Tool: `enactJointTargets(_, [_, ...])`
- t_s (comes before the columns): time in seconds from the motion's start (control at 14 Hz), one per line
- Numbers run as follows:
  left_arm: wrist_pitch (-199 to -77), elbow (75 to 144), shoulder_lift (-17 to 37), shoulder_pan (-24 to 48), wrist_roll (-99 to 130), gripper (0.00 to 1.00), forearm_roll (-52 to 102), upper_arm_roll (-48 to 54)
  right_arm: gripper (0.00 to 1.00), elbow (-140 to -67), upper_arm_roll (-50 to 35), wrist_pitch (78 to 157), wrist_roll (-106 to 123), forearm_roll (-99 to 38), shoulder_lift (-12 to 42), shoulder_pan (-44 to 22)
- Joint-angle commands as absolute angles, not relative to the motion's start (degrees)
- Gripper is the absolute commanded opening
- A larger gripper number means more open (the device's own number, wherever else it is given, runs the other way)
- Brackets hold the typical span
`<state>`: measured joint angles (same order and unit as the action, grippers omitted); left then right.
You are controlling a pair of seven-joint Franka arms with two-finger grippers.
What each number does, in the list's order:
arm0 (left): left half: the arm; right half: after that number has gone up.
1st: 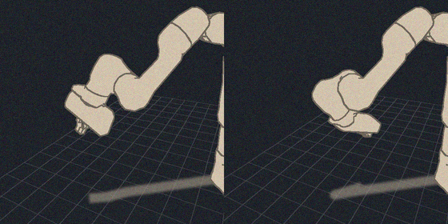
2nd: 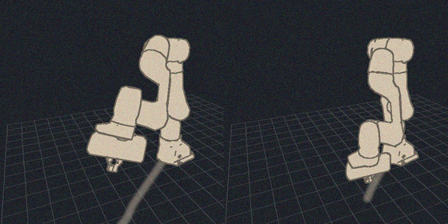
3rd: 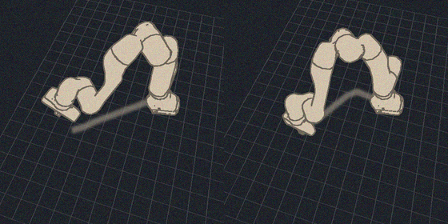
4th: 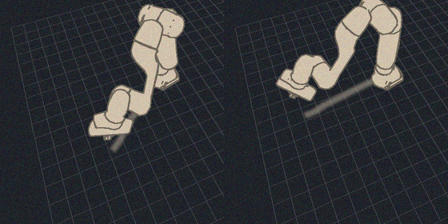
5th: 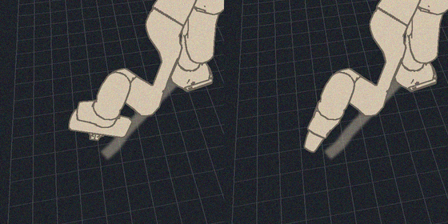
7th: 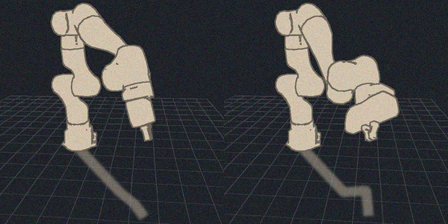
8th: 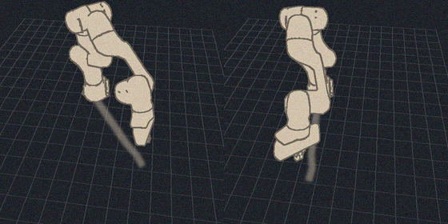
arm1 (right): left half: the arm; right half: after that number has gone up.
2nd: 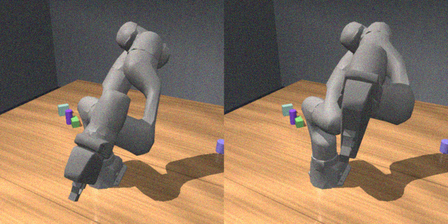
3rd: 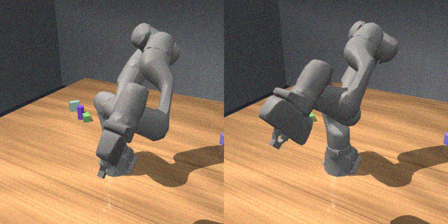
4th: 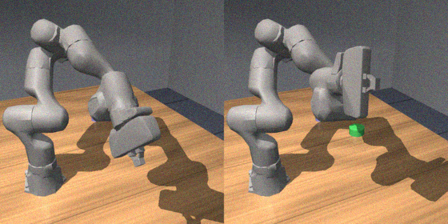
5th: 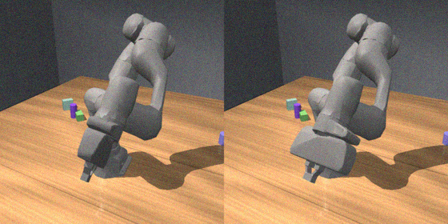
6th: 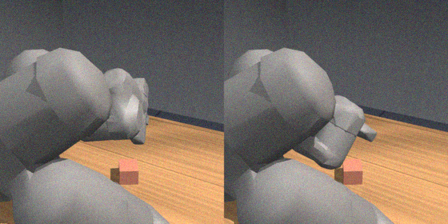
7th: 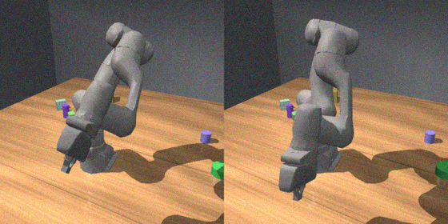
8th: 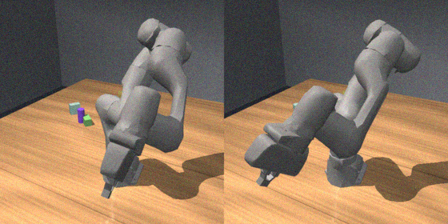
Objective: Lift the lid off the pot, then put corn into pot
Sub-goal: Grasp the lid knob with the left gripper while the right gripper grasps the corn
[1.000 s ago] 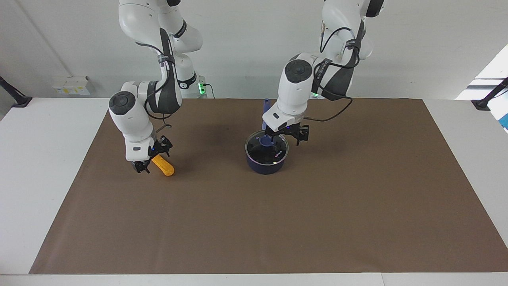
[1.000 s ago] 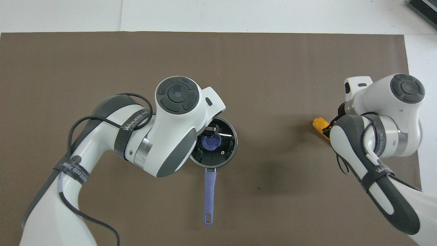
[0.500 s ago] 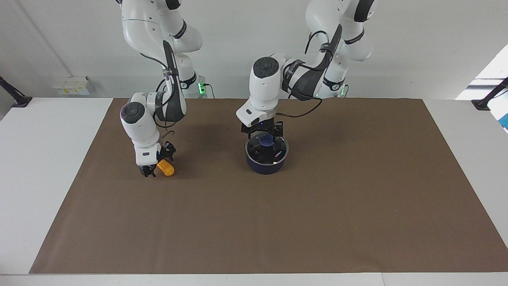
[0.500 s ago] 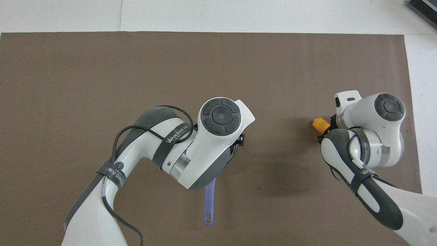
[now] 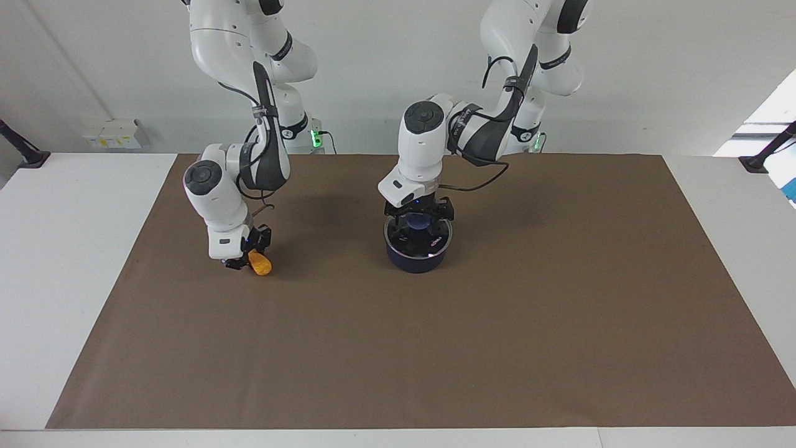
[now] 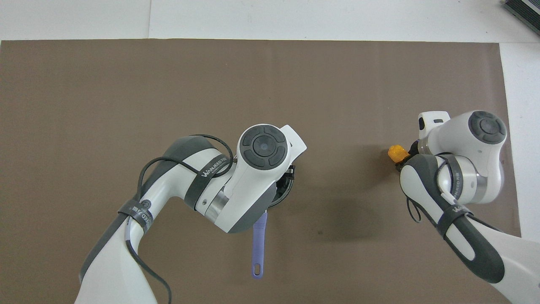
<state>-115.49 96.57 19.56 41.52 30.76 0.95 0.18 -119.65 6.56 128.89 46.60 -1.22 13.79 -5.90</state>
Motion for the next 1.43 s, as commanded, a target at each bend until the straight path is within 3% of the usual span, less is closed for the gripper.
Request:
enactJointTargets(0.0, [-116.28,98.35,17.67,41.75,31.29,1.0,0.44,-0.09,0.0,-115.93,6.42,123.75,42.47,-2.55,11.0,-5.8])
enactJointTargets(0.29, [-114.17,97.12,16.17,41.75,31.38,1.0,0.44,-0.35,0.0,-114.79,6.33,121.91,31.75,-2.55,6.6,-5.89])
enactJointTargets(0.5, [-114.96,97.91,16.08,41.66,31.55,1.0,0.44,-0.09,0.0,-110.93,6.33,115.59,30.41,-2.55,6.15,-5.89])
enactJointTargets(0.86, [-117.85,101.77,15.12,41.48,31.55,1.0,0.53,0.09,0.0,-109.25,6.24,108.12,25.24,-2.11,-0.43,-5.98])
enactJointTargets(0.93, [-118.21,102.04,15.12,41.31,31.38,0.9,0.53,0.09,0.0,-108.46,6.24,106.1,24.88,-1.76,-1.14,-5.98])
enactJointTargets(1.14, [-117.78,100.99,15.29,41.31,31.55,0.0,0.53,-0.09,0.0,-107.58,6.24,102.66,24.79,-1.41,-2.02,-5.89])
enactJointTargets(1.36, [-116.81,99.94,15.56,41.48,32.08,0.0,0.62,-0.26,0.0,-107.84,6.24,102.74,24.35,-1.41,-2.29,-5.89])
